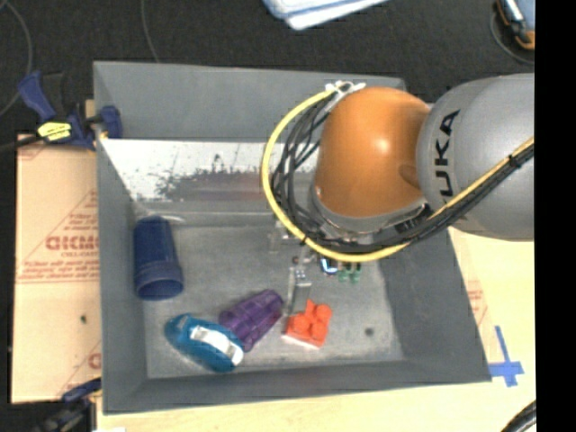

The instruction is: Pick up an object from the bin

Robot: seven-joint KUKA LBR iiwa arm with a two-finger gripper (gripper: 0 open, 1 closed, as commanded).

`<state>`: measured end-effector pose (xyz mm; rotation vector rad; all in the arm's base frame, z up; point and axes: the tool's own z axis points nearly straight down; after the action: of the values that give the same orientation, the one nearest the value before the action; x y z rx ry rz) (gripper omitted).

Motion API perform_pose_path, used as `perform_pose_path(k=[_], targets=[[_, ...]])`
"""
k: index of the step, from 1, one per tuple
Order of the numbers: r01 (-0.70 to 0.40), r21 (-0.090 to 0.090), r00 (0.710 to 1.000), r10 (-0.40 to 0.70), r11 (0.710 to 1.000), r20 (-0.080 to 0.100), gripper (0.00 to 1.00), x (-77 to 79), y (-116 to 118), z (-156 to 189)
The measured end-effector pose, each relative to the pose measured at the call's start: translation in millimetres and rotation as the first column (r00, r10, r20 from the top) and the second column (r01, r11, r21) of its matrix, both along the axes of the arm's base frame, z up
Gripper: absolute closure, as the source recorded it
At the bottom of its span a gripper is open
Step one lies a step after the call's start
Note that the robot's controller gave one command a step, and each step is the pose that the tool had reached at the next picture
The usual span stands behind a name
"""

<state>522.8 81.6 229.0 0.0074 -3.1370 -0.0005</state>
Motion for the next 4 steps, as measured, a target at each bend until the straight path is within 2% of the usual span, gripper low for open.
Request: perform_pose_path(k=[1,2,3,4], targets=[[0.003,0.001,1.000,-0.003,1.000,0.006,0.00,0.4,-1,4],[-0.092,-0.001,0.996,0.092,0.996,0.004,0.00,21.8,-25,-70],[-0.251,-0.001,0.968,0.251,0.968,0.008,0.00,-11.4,-29,-112],[-0.079,0.000,0.997,0.079,0.997,0.008,1.00,14.1,-14,-159]])
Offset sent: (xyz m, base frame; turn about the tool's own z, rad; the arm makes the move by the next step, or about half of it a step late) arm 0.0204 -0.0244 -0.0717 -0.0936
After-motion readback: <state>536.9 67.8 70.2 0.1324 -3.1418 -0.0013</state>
